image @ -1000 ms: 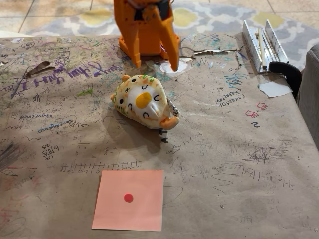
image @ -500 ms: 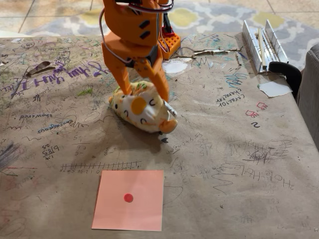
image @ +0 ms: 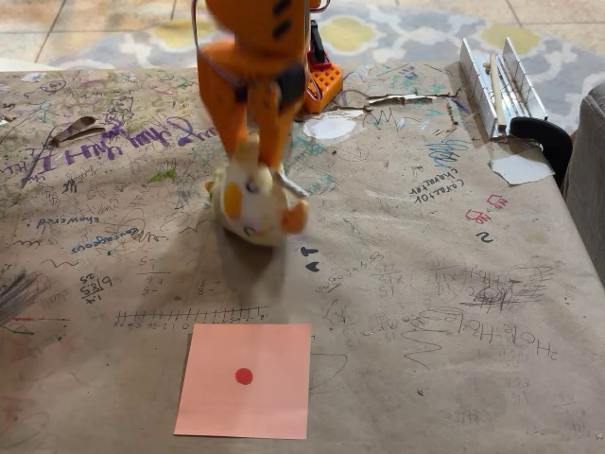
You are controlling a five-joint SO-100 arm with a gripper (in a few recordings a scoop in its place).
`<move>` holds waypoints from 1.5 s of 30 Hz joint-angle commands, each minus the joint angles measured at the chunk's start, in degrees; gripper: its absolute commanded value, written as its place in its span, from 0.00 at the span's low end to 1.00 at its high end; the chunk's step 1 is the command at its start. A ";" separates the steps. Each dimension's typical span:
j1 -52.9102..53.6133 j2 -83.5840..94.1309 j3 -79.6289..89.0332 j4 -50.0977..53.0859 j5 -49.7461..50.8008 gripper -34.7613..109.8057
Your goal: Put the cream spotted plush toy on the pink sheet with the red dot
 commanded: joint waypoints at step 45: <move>-2.37 64.86 -9.05 -70.14 -38.06 0.25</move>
